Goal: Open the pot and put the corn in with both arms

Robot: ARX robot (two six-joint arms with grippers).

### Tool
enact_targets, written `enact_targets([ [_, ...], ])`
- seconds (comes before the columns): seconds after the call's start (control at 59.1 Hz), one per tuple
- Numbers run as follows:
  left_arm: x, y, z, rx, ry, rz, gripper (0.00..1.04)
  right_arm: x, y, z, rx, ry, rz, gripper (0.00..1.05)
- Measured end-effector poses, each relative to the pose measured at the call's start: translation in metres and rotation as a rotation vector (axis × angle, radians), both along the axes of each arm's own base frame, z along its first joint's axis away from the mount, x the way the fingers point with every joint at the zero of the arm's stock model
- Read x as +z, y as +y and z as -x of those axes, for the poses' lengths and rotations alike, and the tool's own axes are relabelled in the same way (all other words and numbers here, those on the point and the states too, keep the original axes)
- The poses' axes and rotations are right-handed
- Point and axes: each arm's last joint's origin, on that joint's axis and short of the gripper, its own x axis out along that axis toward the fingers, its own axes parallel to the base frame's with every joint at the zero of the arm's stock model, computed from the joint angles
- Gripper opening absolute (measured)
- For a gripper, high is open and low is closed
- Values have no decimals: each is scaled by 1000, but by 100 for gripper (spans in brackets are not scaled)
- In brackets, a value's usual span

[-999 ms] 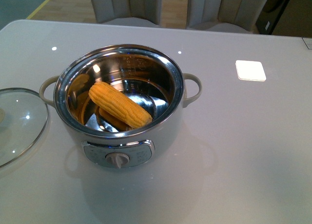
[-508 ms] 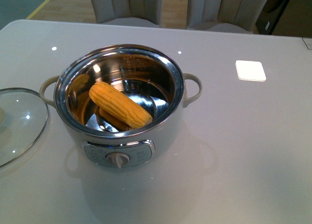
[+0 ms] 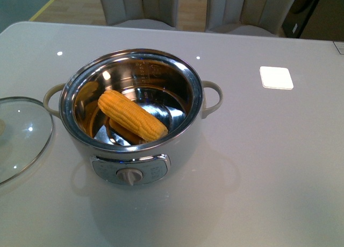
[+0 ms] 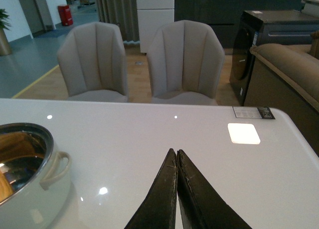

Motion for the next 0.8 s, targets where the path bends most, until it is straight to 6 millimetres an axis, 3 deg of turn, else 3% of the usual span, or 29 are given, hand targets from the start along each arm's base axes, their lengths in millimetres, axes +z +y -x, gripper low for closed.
enact_targets([
  [0.406,0,0,0,0,0,0,98,0,0,0,0,0,1,3],
  [0.796,0,0,0,0,0,0,98,0,0,0,0,0,2,71],
])
